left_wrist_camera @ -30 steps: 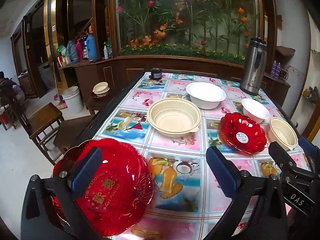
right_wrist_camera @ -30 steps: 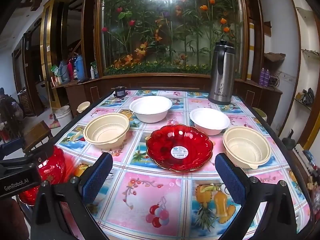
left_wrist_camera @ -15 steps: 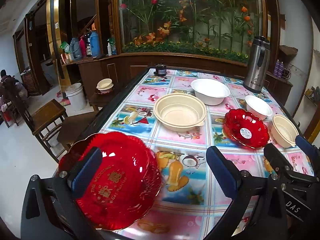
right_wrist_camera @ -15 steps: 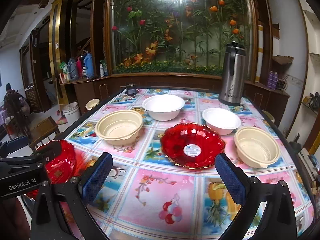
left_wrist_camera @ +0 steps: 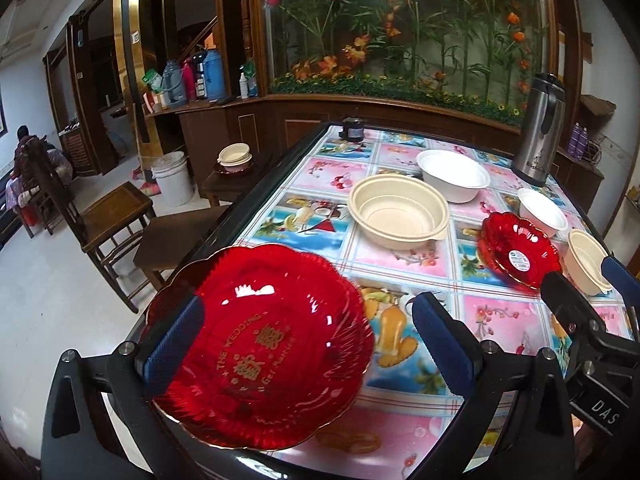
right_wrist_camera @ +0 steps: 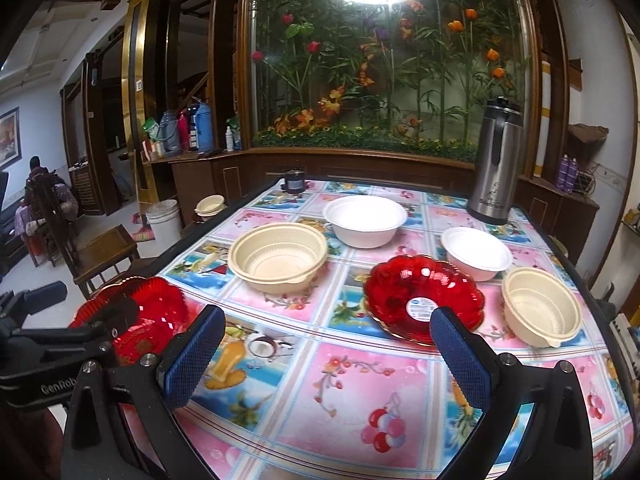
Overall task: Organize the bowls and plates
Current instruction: 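Lift the large red wedding plate with the left gripper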
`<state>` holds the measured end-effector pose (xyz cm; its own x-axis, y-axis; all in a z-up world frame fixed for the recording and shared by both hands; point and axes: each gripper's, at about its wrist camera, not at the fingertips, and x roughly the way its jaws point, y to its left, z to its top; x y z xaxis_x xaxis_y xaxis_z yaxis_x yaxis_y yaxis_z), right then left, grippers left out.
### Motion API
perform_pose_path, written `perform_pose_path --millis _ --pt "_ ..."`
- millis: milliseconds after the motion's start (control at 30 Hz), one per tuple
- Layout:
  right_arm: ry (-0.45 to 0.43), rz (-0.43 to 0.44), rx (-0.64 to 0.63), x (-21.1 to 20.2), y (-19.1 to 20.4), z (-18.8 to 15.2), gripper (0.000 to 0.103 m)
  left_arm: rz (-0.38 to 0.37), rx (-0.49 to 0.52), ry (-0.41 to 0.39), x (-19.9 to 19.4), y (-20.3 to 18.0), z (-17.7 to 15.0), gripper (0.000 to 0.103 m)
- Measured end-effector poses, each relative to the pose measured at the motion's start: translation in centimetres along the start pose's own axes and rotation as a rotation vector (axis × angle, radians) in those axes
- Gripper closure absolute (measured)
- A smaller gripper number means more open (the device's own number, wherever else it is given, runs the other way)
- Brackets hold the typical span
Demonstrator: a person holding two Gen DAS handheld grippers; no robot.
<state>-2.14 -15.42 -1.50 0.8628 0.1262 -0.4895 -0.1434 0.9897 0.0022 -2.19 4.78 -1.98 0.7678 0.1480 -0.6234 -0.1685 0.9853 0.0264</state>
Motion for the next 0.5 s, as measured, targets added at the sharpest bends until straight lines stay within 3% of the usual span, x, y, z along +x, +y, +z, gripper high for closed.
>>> perform_pose_path --millis 300,500 --pt "0.019 0.062 -0.047 1.0 2.7 -0.1 0.000 0.050 -0.040 0.014 0.3 2.6 -0.5 0.000" --pt "0.022 0.050 -0.086 1.4 3.5 -0.9 0.000 0.047 -0.032 0.037 0.9 3.1 -1.0 0.000"
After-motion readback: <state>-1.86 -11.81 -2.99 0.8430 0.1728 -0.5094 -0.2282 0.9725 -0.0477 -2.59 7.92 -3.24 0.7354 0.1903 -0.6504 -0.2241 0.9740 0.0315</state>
